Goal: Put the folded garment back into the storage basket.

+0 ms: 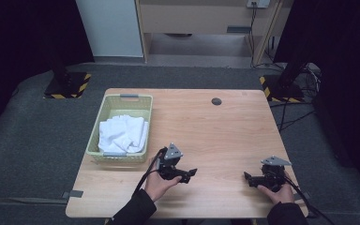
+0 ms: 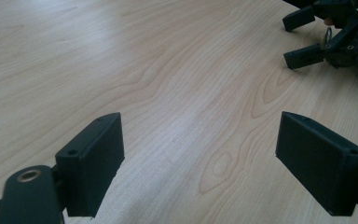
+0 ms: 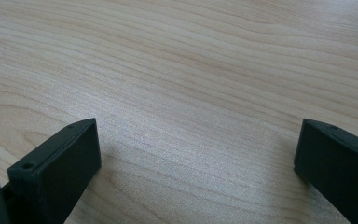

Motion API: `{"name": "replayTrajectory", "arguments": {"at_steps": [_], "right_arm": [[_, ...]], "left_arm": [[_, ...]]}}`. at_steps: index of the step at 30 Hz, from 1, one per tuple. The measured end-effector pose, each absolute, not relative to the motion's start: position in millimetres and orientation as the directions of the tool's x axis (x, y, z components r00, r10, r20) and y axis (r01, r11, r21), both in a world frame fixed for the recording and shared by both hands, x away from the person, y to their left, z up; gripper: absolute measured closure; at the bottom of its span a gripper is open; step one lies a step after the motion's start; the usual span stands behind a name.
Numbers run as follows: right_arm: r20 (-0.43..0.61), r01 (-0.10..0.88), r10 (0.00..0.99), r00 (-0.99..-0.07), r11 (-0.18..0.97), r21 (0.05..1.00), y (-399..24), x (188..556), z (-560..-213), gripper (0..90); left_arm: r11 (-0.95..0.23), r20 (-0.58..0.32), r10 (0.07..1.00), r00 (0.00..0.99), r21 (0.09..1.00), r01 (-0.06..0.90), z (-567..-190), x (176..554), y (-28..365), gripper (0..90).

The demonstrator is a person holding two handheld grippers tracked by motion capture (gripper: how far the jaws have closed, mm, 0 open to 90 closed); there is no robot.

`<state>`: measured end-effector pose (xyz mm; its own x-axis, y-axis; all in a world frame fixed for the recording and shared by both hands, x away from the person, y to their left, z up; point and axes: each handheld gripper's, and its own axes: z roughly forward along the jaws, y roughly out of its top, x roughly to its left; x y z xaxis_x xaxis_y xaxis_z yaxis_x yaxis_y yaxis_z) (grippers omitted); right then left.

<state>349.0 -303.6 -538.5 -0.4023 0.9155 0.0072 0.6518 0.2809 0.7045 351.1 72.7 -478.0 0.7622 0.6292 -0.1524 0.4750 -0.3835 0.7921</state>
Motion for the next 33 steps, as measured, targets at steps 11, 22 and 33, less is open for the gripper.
{"name": "replayTrajectory", "arguments": {"at_steps": [11, 22, 33], "right_arm": [[0.007, 0.652, 0.915, -0.403, 0.282, 0.704, -303.6, 348.8, -538.4, 0.5], [0.006, 0.651, 0.915, -0.404, 0.282, 0.705, -303.6, 348.8, -538.5, 0.6], [0.007, 0.651, 0.915, -0.403, 0.282, 0.704, -303.6, 348.8, -538.5, 0.5]], "left_arm": [[-0.409, -0.149, 0.629, 0.763, 0.771, 0.488, -487.4, 337.4, 74.5, 13.8], [-0.386, -0.164, 0.662, 0.731, 0.761, 0.521, -493.7, 327.6, 92.8, 13.4], [-0.392, -0.155, 0.664, 0.731, 0.761, 0.517, -495.3, 322.3, 99.9, 13.3]]}}
